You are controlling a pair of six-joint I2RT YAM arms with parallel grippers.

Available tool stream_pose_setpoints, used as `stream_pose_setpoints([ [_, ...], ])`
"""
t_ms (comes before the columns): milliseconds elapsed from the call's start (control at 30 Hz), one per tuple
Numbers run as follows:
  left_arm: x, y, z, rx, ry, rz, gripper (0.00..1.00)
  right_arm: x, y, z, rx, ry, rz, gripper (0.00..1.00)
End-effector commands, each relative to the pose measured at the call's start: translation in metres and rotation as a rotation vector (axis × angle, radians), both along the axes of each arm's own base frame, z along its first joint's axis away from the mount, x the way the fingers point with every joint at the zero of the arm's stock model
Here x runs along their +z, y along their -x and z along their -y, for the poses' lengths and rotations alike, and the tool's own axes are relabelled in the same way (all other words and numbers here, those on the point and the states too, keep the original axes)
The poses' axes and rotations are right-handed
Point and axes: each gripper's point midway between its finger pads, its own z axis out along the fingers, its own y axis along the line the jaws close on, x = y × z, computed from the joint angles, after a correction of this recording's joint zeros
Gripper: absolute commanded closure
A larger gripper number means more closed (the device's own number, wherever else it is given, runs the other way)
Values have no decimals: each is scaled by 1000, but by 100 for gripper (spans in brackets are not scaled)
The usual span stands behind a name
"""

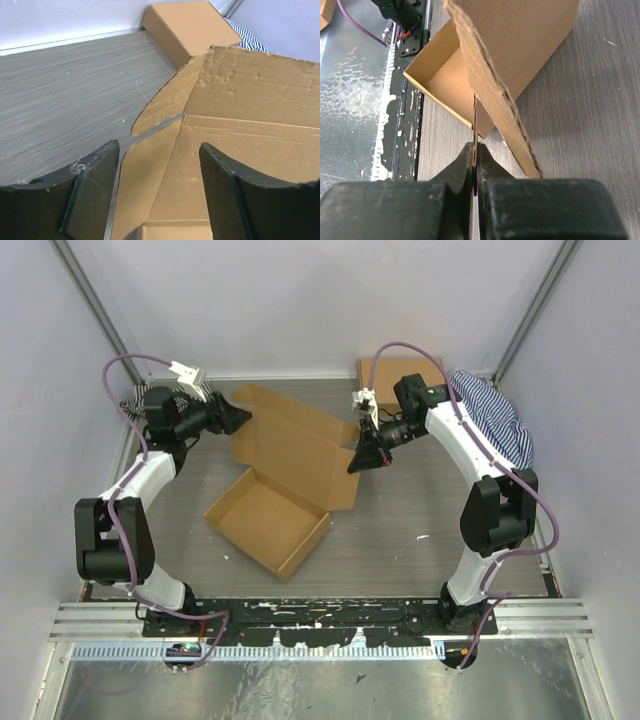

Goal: Fold the paper box

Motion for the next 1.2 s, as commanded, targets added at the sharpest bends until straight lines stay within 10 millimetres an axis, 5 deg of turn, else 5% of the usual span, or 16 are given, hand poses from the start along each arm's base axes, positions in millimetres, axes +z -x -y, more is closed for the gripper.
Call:
stream_pose_setpoints([
  [0,7,-8,8,-75,8,77,30,14,0,-4,24,-51,11,93],
  [133,-3,-13,6,-62,6,62,35,15,1,-3,24,-48,14,93],
  [267,-3,-12,5,-65,-6,53,52,14,-3,-3,11,-38,7,92],
  [433,4,-7,1,-45,-40,28,99,10,-27,-7,-96,8,-39,94],
  [833,35,35,-6,81,-103,75,100,1,-111,13,-620,132,-148,95],
  [1167,36,81,37,143,-198,107,100,-2,-122,1,-929,142,-142,99],
])
